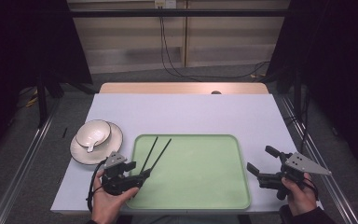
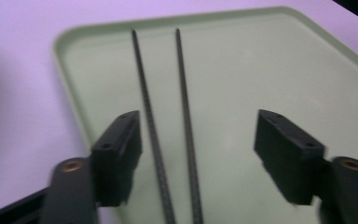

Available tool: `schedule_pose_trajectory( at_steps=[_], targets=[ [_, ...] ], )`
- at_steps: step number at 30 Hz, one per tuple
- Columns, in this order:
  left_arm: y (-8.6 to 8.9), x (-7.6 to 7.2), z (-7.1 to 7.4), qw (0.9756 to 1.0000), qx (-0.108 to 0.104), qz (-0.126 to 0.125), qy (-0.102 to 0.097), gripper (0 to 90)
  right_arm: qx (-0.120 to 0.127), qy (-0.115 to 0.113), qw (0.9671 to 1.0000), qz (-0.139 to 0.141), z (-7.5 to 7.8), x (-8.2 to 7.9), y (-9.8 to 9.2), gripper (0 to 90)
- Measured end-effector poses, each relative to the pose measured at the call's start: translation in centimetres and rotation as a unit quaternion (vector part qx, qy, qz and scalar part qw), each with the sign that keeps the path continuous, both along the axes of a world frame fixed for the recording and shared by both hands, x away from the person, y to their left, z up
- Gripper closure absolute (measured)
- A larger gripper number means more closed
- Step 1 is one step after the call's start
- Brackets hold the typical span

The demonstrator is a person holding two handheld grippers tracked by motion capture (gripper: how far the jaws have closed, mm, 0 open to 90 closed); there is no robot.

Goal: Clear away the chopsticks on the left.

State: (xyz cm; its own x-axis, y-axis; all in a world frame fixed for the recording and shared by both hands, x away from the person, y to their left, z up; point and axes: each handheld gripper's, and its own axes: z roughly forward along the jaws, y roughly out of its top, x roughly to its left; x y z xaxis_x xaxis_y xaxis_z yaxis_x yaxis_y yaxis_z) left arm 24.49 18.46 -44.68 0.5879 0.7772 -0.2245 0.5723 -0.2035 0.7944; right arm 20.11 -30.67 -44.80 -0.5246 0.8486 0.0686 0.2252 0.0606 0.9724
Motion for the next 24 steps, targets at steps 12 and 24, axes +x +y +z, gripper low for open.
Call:
schedule_pose_trajectory(
  at_steps=[12,24],
  targets=[
    [5.5,-2.7,1.1,0.9962,-0.023,-0.031,-0.078,2.2,-0.002,0.000,1.0000,-0.001,0.0,0.0,0.1,3.7],
    [9.3,-5.6,0.7,0.9838,-0.054,0.028,-0.168,1.5,-0.010,-0.001,0.9999,-0.001,0.0,0.1,-0.1,3.7]
  ],
)
